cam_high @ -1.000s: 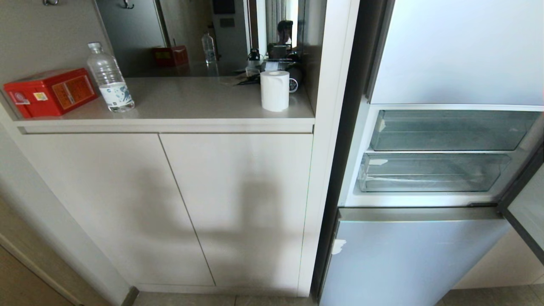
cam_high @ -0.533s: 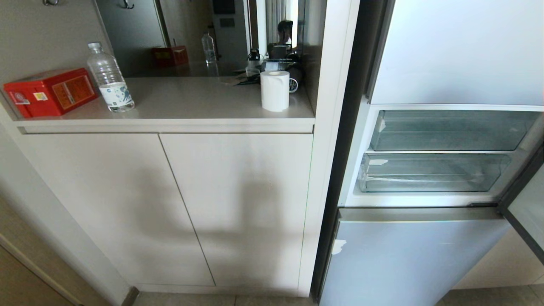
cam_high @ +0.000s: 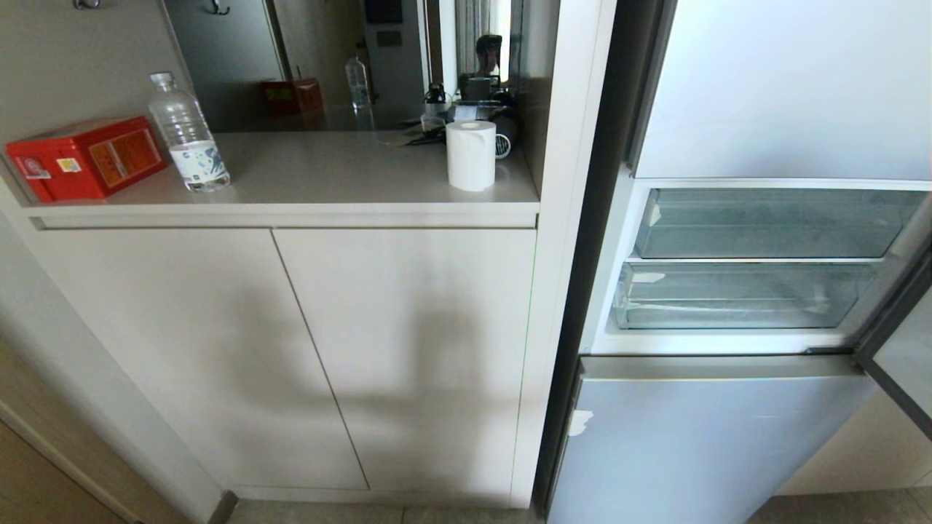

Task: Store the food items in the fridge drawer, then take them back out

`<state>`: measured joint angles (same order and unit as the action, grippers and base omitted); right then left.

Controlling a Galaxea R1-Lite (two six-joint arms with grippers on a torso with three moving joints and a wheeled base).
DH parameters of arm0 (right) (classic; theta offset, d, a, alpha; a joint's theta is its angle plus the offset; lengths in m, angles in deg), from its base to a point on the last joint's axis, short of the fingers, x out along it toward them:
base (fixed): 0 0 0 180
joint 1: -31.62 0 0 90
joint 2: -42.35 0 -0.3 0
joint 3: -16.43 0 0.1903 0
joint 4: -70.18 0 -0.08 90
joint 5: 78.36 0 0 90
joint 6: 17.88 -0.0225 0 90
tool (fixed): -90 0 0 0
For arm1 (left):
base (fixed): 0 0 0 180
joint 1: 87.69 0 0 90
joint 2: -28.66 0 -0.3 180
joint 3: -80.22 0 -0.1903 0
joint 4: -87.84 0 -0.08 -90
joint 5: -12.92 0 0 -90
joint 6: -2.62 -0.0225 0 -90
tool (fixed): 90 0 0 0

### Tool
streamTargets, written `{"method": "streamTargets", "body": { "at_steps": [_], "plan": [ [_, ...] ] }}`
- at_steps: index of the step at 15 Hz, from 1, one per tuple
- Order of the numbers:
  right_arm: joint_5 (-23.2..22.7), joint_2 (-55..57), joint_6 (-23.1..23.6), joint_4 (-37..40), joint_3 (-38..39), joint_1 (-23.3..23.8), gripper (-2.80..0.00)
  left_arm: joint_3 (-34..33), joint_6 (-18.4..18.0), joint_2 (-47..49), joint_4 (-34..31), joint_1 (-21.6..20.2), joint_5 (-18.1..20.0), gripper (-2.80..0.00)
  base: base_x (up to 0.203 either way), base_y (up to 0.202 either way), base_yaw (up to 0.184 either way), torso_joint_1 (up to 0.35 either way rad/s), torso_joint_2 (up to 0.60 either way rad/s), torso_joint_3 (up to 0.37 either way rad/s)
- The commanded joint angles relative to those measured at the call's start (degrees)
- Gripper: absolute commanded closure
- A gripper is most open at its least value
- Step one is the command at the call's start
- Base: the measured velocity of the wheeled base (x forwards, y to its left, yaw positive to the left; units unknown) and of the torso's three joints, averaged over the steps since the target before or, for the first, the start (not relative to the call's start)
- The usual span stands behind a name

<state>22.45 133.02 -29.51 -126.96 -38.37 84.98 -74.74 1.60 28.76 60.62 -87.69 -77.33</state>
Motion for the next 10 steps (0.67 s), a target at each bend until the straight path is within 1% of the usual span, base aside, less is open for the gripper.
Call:
{"method": "streamTargets", "body": {
  "at_steps": [1,7,8,9,10],
  "plan": [
    [0.01,0.65,-0.07,-0.27,-0.11,0.26,0.0,0.0,-0.03,0.08,-0.01,0.0,-0.02,0.0,0.0,0.0,0.0,0.0,0.0,0.0],
    [-0.39,0.31,-0.15,-0.2,0.87,0.17,0.0,0.0,-0.03,0.08,-0.01,0.0,-0.02,0.0,0.0,0.0,0.0,0.0,0.0,0.0],
    [-1.5,-0.72,0.14,-0.06,1.12,0.02,0.0,0.0,-0.03,0.08,-0.01,0.0,-0.02,0.0,0.0,0.0,0.0,0.0,0.0,0.0],
    [-3.32,-2.16,1.73,0.11,1.6,-0.45,0.0,0.0,0.02,0.03,-0.01,0.0,-0.02,0.0,0.0,0.0,0.0,0.0,0.0,0.0],
    [-5.58,-3.87,3.46,0.2,2.61,-2.34,0.0,0.0,-0.01,0.0,-0.02,0.0,-0.02,0.0,0.0,0.0,0.0,0.0,0.0,0.0]
  ]
}}
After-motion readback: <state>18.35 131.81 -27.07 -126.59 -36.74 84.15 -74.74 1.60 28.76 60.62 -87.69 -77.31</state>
